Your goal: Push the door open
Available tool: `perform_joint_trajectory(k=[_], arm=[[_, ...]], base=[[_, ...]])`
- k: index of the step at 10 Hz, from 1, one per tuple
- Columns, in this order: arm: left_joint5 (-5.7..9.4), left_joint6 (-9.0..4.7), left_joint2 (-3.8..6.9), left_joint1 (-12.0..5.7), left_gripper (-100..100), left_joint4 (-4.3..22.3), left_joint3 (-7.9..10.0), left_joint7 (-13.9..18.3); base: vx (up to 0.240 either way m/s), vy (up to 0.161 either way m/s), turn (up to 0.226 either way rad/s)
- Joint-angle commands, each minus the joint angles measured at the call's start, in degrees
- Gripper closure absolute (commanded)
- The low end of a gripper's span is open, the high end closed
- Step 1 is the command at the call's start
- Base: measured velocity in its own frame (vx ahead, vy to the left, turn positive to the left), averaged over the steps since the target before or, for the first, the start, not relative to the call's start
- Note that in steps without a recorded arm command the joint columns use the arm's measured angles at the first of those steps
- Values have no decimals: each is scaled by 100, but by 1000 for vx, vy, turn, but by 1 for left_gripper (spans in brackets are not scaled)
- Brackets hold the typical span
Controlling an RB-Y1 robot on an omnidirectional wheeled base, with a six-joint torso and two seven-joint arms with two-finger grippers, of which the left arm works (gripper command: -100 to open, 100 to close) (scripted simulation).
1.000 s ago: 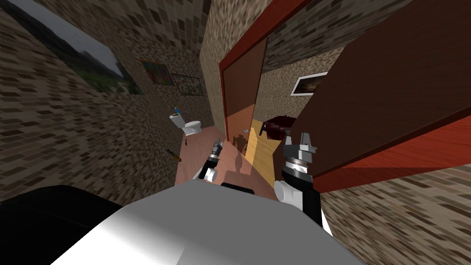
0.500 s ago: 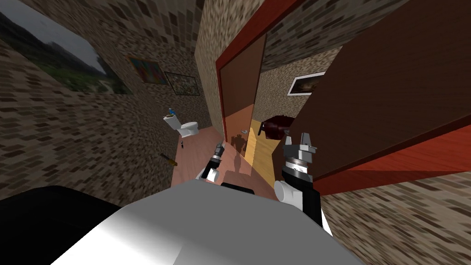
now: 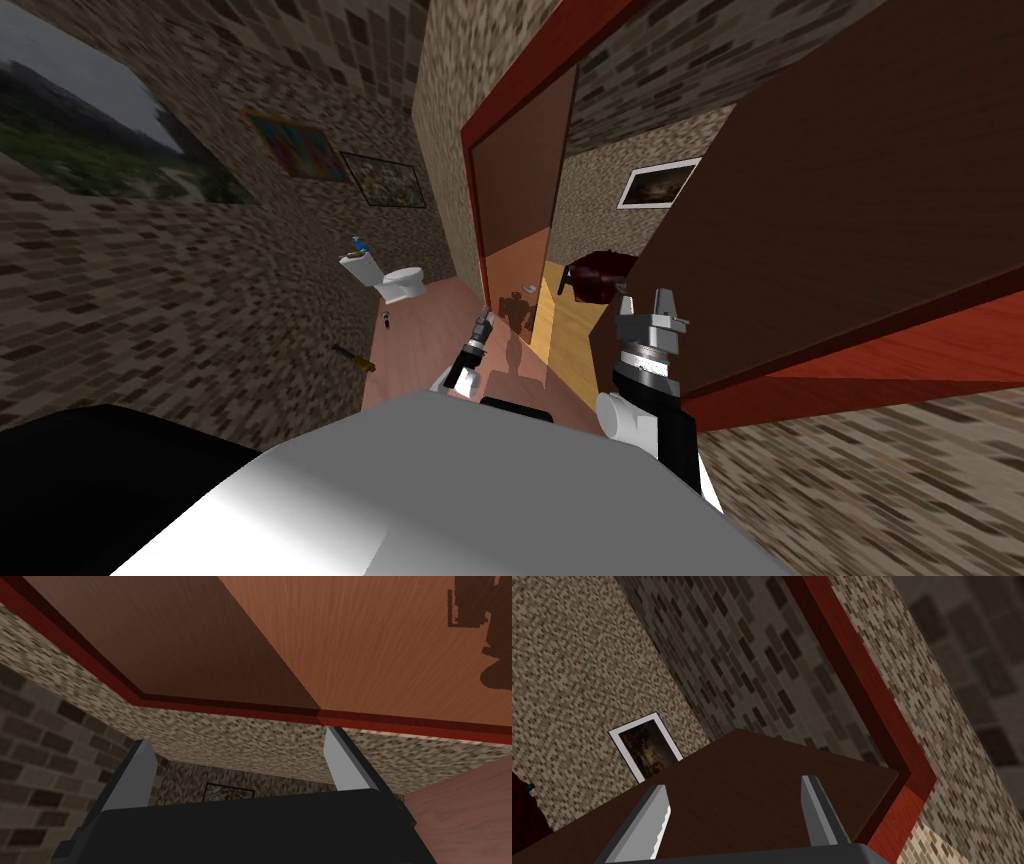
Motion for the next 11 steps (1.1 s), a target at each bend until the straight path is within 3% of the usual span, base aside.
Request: perform_joint_trajectory(k=[1, 11], arm=[[41, -71, 15, -76, -100, 209, -70, -1], [263, -377, -9, -521, -100, 1366, -512, -72]], base=[[99, 53, -83], [85, 56, -83]])
